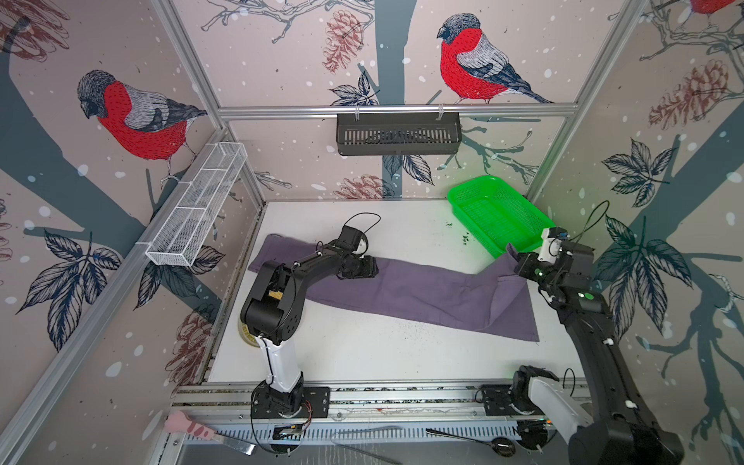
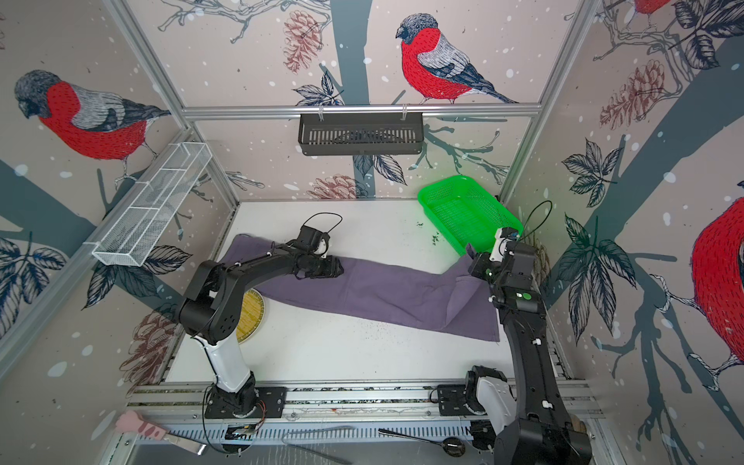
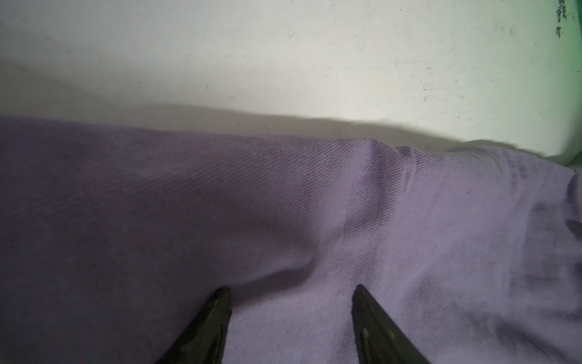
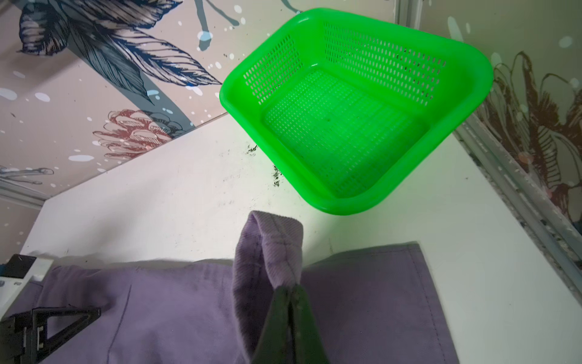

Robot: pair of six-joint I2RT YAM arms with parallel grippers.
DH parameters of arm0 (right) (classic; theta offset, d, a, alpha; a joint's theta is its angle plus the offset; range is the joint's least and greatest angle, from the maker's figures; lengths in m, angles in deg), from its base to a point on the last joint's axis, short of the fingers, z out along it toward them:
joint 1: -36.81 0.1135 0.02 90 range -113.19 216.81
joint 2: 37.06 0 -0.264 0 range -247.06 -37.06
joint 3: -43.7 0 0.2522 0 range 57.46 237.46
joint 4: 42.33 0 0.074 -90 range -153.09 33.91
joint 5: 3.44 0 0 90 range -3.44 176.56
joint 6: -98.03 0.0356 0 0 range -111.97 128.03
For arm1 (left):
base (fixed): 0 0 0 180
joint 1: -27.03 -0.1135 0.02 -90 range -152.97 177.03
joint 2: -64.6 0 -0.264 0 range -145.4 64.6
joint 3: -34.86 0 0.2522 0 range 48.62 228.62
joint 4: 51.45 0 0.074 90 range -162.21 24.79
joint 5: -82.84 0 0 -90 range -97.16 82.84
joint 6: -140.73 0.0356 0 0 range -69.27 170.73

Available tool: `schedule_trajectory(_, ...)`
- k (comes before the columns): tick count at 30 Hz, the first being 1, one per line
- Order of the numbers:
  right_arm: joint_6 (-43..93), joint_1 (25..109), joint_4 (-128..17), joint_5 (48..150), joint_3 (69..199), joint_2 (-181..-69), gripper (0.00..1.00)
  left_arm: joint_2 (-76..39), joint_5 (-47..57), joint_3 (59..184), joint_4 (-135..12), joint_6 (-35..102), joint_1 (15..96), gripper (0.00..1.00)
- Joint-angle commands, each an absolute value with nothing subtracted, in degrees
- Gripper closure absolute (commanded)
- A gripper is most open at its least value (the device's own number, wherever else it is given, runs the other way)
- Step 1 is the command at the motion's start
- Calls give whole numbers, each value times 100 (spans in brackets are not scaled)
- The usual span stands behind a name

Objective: Fold and stack the trousers
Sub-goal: Smooth out the trousers at the center of the table.

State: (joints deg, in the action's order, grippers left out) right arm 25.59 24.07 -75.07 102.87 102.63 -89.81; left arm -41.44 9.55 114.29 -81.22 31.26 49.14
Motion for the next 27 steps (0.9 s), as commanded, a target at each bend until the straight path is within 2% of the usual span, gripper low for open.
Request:
schedule_trajectory(1, 2491, 2151, -6997, 10815, 10149, -8883, 97, -4157, 974, 11468, -8182, 3223, 4900, 37)
schedule_trajectory(9, 2516, 2134, -6666, 11357, 10392, -9115, 97, -4148, 957, 11449, -8177, 3219, 4892, 37)
schedule_trajectory(15, 2509, 1953, -6842, 10823, 9900, -9102, 96, -4183, 967, 11445, -8168, 3227, 4892, 37)
schedule_trajectory(19, 2888, 1700, -6605, 10310, 9297, -9067, 92, -4219, 1022, 11454, -8163, 3225, 4891, 38)
schedule_trajectory(27, 2976, 1531, -6803, 9853, 9252, -9570, 85, -4231, 1040, 11428, -8136, 3223, 4892, 38)
